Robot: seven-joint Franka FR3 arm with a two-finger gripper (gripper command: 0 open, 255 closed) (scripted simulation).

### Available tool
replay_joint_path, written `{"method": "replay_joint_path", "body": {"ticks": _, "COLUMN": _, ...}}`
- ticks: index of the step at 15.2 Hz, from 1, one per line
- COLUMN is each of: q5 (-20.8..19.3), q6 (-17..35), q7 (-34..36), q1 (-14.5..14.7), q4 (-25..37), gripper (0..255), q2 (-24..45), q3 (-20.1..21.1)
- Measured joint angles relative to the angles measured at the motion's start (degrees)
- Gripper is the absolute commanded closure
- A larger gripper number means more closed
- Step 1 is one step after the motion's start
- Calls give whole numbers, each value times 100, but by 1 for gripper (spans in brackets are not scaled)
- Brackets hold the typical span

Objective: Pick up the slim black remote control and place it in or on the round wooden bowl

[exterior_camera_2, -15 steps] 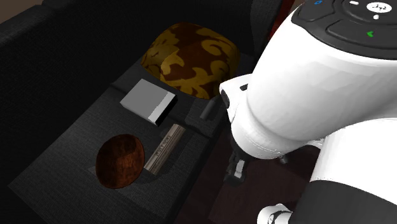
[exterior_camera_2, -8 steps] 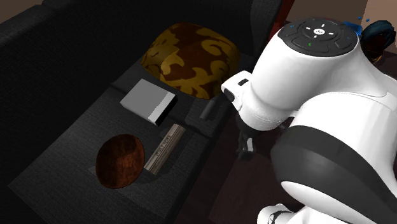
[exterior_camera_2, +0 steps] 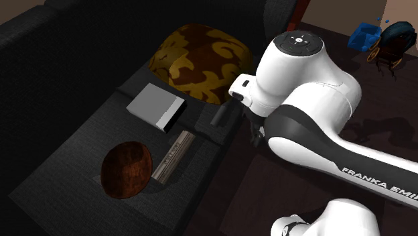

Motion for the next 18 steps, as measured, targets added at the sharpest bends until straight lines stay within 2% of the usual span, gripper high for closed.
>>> {"method": "replay_joint_path", "body": {"ticks": 5, "q5": -44, "q6": 961, "q7": -1594, "q1": 573, "q4": 255, "gripper": 0, "q2": 1061, "q3": -1096}}
{"method": "replay_joint_path", "body": {"ticks": 9, "q5": 386, "q6": 1627, "q7": -2985, "q1": 1251, "q4": 589, "gripper": 0, "q2": 2039, "q3": -1964}}
{"method": "replay_joint_path", "body": {"ticks": 11, "q5": 866, "q6": 1901, "q7": -3836, "q1": 1666, "q4": 827, "gripper": 0, "q2": 2644, "q3": -2424}}
{"method": "replay_joint_path", "body": {"ticks": 12, "q5": 1229, "q6": 2075, "q7": -4321, "q1": 1894, "q4": 932, "gripper": 0, "q2": 3041, "q3": -2668}}
{"method": "replay_joint_path", "body": {"ticks": 14, "q5": 2209, "q6": 2251, "q7": -5487, "q1": 2158, "q4": 1233, "gripper": 0, "q2": 3928, "q3": -2964}}
{"method": "replay_joint_path", "body": {"ticks": 16, "q5": 3222, "q6": 2272, "q7": -6672, "q1": 1984, "q4": 1594, "gripper": 0, "q2": 4787, "q3": -2843}}
{"method": "replay_joint_path", "body": {"ticks": 18, "q5": 4000, "q6": 2295, "q7": -7617, "q1": 1536, "q4": 1968, "gripper": 0, "q2": 5507, "q3": -2391}}
